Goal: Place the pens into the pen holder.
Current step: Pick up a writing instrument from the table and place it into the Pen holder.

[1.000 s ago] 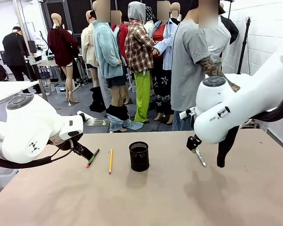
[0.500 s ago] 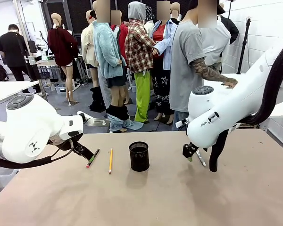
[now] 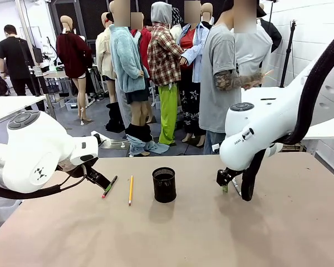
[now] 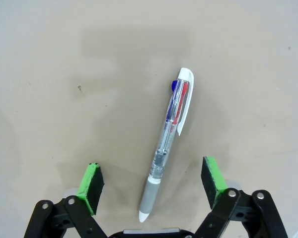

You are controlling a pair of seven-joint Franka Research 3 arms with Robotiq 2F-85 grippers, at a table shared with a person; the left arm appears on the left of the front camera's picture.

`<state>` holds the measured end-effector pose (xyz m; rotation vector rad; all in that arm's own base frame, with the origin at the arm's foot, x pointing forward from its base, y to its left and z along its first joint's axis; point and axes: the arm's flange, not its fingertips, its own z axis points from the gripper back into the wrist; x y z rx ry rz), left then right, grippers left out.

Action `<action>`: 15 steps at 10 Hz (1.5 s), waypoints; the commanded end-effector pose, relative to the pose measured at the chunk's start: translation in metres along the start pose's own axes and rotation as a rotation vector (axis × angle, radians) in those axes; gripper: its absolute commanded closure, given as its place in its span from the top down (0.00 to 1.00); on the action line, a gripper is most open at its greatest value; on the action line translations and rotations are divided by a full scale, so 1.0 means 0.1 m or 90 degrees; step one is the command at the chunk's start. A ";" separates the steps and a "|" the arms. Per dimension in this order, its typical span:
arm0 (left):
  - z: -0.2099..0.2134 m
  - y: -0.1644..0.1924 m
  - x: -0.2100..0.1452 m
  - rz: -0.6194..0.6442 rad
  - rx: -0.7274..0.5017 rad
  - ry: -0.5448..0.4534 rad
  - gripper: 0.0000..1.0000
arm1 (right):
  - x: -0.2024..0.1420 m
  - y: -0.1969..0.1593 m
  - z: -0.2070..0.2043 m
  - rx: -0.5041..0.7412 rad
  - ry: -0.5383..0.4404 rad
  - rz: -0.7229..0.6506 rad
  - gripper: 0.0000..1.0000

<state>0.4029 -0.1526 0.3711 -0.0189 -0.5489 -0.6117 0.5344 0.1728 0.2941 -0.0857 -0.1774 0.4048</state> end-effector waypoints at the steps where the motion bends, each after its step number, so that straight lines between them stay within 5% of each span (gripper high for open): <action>1: 0.00 0.02 0.00 0.003 0.000 -0.001 1.00 | 0.10 -0.02 -0.02 0.011 0.019 -0.008 0.85; 5: 0.00 0.02 0.00 0.003 0.000 -0.001 1.00 | 0.16 -0.03 0.03 0.018 0.063 -0.016 0.07; 6: 0.00 0.02 0.00 0.003 0.000 -0.001 1.00 | 0.18 -0.04 0.03 0.017 0.080 -0.014 0.00; 10: 0.00 0.02 0.00 0.003 0.000 -0.001 1.00 | 0.20 -0.02 0.04 0.034 0.109 0.003 0.00; 15: 0.00 0.02 0.00 0.003 0.000 -0.001 1.00 | 0.03 -0.04 0.76 0.213 -0.069 0.093 0.00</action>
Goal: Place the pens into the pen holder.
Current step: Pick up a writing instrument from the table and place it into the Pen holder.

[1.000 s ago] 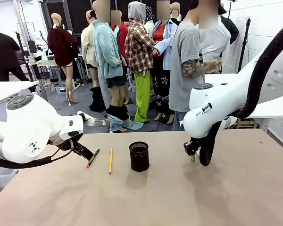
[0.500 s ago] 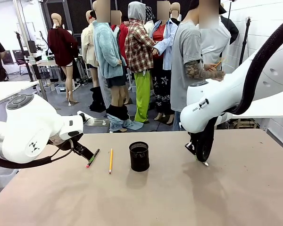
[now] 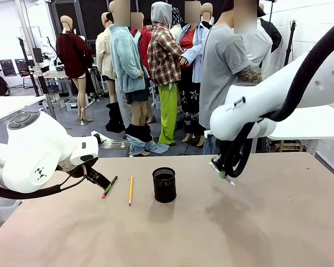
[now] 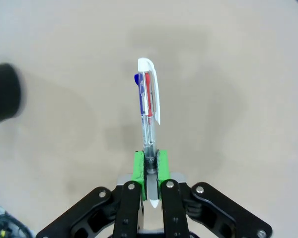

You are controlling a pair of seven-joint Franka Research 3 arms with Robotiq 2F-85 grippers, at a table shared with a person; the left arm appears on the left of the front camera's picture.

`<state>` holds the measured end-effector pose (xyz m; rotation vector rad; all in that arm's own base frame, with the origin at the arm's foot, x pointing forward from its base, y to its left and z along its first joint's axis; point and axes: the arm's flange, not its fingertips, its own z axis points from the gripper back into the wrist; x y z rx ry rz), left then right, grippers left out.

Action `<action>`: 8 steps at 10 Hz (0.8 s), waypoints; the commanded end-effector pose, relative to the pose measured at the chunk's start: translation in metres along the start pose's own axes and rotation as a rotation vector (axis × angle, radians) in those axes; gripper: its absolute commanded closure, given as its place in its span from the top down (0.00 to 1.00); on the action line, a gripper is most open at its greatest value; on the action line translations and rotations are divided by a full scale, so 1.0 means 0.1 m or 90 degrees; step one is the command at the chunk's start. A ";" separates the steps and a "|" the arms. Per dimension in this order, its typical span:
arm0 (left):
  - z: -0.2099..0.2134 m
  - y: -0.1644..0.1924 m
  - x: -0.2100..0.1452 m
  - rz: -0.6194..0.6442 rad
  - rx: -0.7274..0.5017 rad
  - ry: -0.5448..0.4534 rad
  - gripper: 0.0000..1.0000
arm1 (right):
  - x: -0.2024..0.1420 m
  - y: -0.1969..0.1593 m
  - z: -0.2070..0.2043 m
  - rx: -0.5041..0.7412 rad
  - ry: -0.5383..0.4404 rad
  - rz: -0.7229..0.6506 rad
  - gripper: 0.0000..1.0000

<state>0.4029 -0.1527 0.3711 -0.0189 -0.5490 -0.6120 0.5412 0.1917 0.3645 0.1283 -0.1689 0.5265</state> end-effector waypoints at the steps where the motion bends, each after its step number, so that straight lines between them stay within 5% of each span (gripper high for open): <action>1: 0.00 0.02 -0.01 0.003 0.000 0.000 1.00 | -0.28 -0.05 0.29 0.111 -0.094 0.044 0.00; 3: 0.00 0.02 -0.01 0.003 0.000 0.000 1.00 | -0.33 0.06 0.60 0.242 -0.232 0.100 0.00; 8: 0.00 0.02 -0.01 0.003 0.000 0.000 1.00 | -0.35 0.39 0.85 0.454 -0.411 0.202 0.00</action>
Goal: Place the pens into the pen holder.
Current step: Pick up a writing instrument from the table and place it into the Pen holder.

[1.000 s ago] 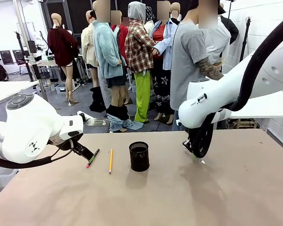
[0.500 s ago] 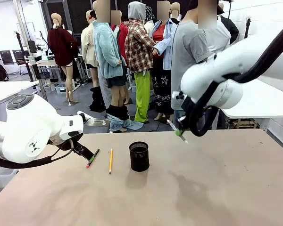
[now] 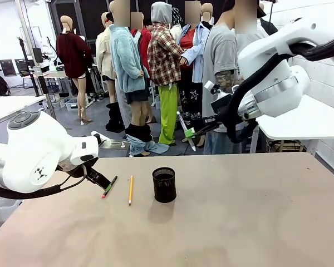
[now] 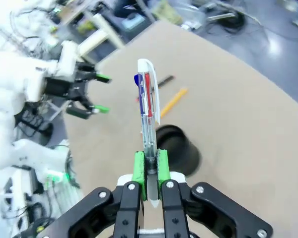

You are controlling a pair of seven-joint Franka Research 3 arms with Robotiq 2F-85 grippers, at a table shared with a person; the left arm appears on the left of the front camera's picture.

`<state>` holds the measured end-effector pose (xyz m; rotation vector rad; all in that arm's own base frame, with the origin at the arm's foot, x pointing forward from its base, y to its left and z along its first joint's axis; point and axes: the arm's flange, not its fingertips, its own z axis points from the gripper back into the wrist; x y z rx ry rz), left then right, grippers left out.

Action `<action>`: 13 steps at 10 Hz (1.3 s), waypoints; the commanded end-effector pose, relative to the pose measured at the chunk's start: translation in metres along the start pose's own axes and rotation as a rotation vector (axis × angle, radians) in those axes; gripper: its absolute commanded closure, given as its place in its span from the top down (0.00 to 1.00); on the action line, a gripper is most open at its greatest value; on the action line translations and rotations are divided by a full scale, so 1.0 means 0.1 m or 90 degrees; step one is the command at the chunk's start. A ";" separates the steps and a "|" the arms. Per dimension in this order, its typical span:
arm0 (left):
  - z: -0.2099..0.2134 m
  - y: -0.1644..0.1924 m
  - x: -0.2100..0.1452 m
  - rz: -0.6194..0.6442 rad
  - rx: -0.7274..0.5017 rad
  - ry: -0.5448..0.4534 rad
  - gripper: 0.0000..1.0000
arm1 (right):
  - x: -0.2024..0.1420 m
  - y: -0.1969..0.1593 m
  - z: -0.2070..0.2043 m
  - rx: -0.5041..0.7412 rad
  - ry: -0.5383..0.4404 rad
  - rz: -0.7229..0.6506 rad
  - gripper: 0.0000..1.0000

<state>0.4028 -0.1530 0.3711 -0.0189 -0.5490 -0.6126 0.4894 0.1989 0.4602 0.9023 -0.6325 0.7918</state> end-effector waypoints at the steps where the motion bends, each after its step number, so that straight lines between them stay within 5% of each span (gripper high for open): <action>1: 0.00 0.02 -0.01 0.003 0.000 0.000 1.00 | -0.19 0.03 -0.13 0.080 -0.039 0.035 0.00; 8: 0.00 0.02 -0.01 0.003 0.000 0.000 1.00 | -0.52 0.05 -1.20 0.223 0.014 0.061 0.00; 13: 0.00 0.02 -0.01 0.003 0.000 0.000 1.00 | -0.62 -0.16 -1.38 0.194 0.028 0.093 0.00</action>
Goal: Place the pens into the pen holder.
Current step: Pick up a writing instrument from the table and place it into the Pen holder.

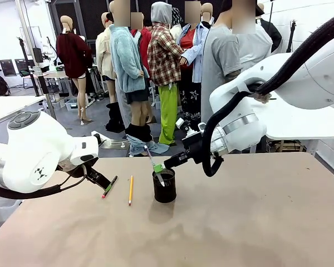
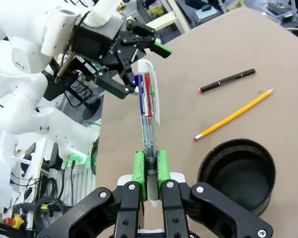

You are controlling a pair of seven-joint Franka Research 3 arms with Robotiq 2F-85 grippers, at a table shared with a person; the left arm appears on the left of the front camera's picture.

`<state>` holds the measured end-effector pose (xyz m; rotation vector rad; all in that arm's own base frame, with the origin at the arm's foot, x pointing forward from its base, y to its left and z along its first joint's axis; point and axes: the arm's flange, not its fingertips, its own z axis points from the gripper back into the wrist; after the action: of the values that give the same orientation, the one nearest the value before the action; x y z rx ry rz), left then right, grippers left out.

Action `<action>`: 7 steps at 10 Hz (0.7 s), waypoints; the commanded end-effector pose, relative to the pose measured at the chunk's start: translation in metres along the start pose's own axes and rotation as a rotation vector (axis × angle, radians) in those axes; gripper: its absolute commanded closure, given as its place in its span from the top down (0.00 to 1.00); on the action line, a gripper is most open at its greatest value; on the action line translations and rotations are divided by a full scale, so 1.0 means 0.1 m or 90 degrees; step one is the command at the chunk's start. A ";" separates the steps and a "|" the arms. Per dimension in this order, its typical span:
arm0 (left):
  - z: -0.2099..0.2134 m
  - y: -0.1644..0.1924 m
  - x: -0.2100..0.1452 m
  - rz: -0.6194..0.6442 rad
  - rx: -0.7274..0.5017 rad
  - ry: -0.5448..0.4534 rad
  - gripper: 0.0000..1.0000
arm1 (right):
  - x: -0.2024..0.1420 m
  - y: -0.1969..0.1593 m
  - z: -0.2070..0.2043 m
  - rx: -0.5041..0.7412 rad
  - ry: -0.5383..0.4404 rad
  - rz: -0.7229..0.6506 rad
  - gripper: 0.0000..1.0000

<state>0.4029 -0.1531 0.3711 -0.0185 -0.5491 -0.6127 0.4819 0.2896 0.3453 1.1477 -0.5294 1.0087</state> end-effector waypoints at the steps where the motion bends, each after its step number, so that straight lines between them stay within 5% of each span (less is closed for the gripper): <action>1: 0.00 0.02 -0.01 0.003 0.000 0.000 1.00 | 0.01 -0.12 -0.01 -0.014 -0.001 0.028 0.00; 7: 0.00 0.02 -0.01 0.003 0.000 0.000 1.00 | 0.18 -0.40 0.00 -0.126 -0.023 0.104 0.00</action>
<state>0.4029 -0.1530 0.3711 -0.0185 -0.5491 -0.6126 0.5228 0.2827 0.3519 0.9957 -0.6888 1.0473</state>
